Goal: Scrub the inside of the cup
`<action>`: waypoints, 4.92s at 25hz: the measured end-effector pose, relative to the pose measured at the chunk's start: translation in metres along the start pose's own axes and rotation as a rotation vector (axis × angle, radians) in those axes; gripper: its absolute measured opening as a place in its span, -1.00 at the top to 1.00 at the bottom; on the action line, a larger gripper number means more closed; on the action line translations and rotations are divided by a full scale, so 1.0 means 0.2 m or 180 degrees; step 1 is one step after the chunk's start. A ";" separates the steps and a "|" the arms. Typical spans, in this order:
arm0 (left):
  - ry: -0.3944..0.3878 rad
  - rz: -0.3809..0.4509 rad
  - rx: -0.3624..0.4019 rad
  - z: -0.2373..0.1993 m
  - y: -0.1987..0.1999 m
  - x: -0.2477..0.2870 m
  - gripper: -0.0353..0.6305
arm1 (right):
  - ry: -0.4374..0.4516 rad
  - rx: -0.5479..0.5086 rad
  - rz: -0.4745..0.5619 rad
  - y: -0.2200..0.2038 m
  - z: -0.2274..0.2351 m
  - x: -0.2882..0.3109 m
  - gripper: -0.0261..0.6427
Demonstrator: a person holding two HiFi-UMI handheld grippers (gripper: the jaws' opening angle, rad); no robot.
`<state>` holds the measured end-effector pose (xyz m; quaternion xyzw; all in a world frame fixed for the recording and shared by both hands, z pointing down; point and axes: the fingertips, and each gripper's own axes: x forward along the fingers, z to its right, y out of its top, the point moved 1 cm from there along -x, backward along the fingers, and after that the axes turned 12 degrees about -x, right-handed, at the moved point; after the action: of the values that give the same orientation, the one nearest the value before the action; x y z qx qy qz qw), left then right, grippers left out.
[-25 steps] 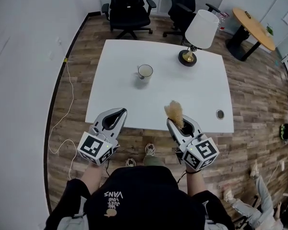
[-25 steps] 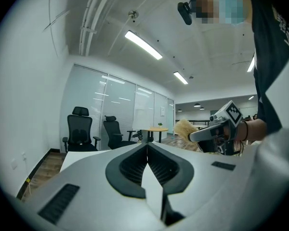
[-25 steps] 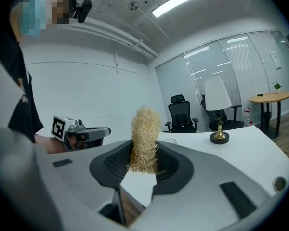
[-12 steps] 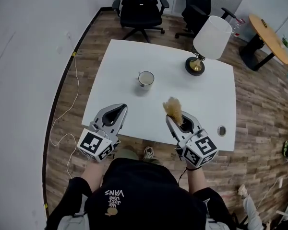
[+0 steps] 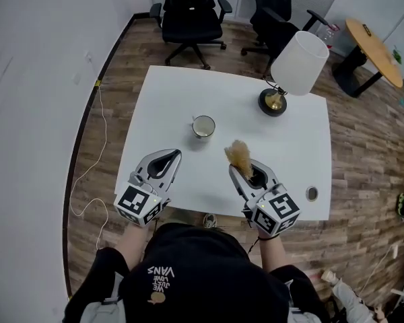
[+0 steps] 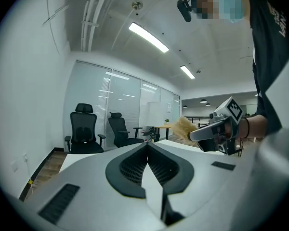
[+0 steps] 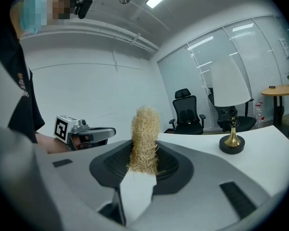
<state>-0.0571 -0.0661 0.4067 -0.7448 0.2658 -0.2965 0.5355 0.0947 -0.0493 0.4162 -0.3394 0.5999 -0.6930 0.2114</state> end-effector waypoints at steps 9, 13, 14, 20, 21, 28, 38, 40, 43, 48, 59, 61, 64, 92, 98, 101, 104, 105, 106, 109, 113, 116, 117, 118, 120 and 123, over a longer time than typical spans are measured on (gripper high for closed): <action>-0.0226 -0.0087 -0.0016 -0.16 -0.02 0.18 0.86 | -0.0127 0.0062 -0.0040 0.00 0.08 0.17 0.57; -0.0288 -0.0145 -0.0042 -0.23 -0.06 0.25 0.86 | -0.0158 0.0081 -0.0084 -0.01 0.11 0.24 0.57; -0.0297 -0.0165 -0.0051 -0.24 -0.08 0.27 0.86 | -0.0167 0.0088 -0.0096 -0.02 0.12 0.25 0.57; -0.0349 -0.0283 -0.0107 -0.29 -0.15 0.37 0.86 | -0.0176 0.0095 -0.0164 -0.02 0.15 0.31 0.57; -0.0366 -0.0306 -0.0098 -0.29 -0.16 0.39 0.86 | -0.0187 0.0097 -0.0173 -0.03 0.16 0.31 0.57; -0.0351 -0.0353 -0.0125 -0.33 -0.24 0.47 0.67 | -0.0205 0.0174 -0.0246 -0.07 0.18 0.35 0.57; -0.0402 -0.0582 -0.0244 -0.35 -0.42 0.60 -0.11 | -0.0259 0.0248 -0.0308 -0.12 0.21 0.35 0.57; -0.0429 -0.0635 -0.0248 -0.35 -0.46 0.63 -0.21 | -0.0270 0.0246 -0.0315 -0.13 0.22 0.34 0.57; -0.0477 -0.0654 -0.0185 -0.33 -0.52 0.68 -0.29 | -0.0276 0.0247 -0.0337 -0.14 0.22 0.35 0.57; -0.0467 -0.0757 -0.0072 -0.32 -0.60 0.76 -0.29 | -0.0275 0.0257 -0.0378 -0.16 0.23 0.35 0.57; -0.0411 -0.0868 0.0014 -0.38 -0.72 0.87 -0.29 | -0.0328 0.0275 -0.0484 -0.19 0.25 0.34 0.57; -0.0408 -0.0884 0.0034 -0.38 -0.73 0.88 -0.29 | -0.0333 0.0283 -0.0499 -0.20 0.26 0.34 0.57; -0.0401 -0.0911 0.0031 -0.38 -0.74 0.90 -0.29 | -0.0319 0.0286 -0.0507 -0.21 0.27 0.33 0.57; -0.0587 -0.1324 0.0986 -0.23 -0.41 0.58 -0.29 | 0.0081 -0.0108 -0.0373 -0.06 0.17 0.35 0.57; -0.0447 -0.1423 0.1214 -0.18 -0.30 0.45 -0.29 | 0.0307 -0.0252 -0.0258 0.01 0.03 0.37 0.57; -0.0389 -0.1512 0.1373 -0.15 -0.28 0.41 -0.29 | 0.0420 -0.0312 -0.0246 0.03 -0.02 0.36 0.57; -0.0336 -0.1584 0.1457 -0.13 -0.27 0.38 -0.29 | 0.0501 -0.0372 -0.0247 0.04 -0.06 0.35 0.57; -0.0310 -0.1609 0.1498 -0.13 -0.26 0.37 -0.29 | 0.0537 -0.0391 -0.0255 0.04 -0.08 0.34 0.57; -0.0279 -0.1638 0.1563 -0.12 -0.26 0.36 -0.29 | 0.0590 -0.0414 -0.0266 0.04 -0.10 0.34 0.57; -0.0211 -0.1732 0.1832 -0.11 -0.27 0.32 -0.29 | 0.0831 -0.0521 -0.0371 0.02 -0.18 0.34 0.57; -0.0198 -0.1821 0.2164 -0.09 -0.27 0.30 -0.29 | 0.1133 -0.0590 -0.0615 -0.04 -0.26 0.35 0.58; -0.0196 -0.1868 0.2379 -0.07 -0.27 0.30 -0.29 | 0.1234 -0.0609 -0.0771 -0.07 -0.28 0.37 0.58; -0.0194 -0.1885 0.2449 -0.06 -0.28 0.30 -0.29 | 0.1247 -0.0615 -0.0838 -0.09 -0.28 0.37 0.58; -0.0191 -0.1902 0.2512 -0.06 -0.28 0.29 -0.29 | 0.1248 -0.0611 -0.0909 -0.10 -0.27 0.37 0.58; -0.0180 -0.1931 0.2614 -0.05 -0.29 0.29 -0.29 | 0.1214 -0.0590 -0.1012 -0.11 -0.25 0.39 0.58; -0.0185 -0.1977 0.2741 -0.06 -0.29 0.29 -0.29 | 0.1173 -0.0587 -0.1163 -0.13 -0.23 0.40 0.58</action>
<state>-0.0215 -0.0975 0.4741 -0.5090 -0.1280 -0.5027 0.6869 0.0106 -0.0682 0.4558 -0.3280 0.6176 -0.7121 -0.0617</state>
